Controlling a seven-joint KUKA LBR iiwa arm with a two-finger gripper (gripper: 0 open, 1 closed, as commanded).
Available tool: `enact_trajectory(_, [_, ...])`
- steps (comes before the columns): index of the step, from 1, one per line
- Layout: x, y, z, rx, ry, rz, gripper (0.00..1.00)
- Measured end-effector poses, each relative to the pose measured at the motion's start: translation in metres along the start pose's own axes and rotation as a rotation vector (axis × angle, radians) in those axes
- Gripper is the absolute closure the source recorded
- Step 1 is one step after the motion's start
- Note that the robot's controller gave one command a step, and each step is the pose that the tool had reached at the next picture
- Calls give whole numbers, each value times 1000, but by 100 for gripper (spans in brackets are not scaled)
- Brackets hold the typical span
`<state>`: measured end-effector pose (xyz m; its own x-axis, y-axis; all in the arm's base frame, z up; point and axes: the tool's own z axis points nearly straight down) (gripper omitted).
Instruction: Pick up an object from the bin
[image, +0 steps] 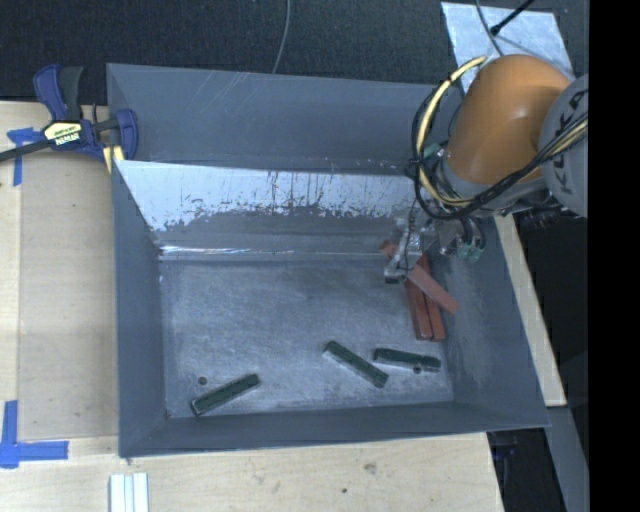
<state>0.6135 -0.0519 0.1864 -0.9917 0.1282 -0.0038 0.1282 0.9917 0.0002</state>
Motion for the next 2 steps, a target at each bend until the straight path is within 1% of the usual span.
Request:
enact_trajectory(1, [0,0,0,0,0,0,100])
enact_trajectory(2, [-10,6,-51,0,2,-27,100])
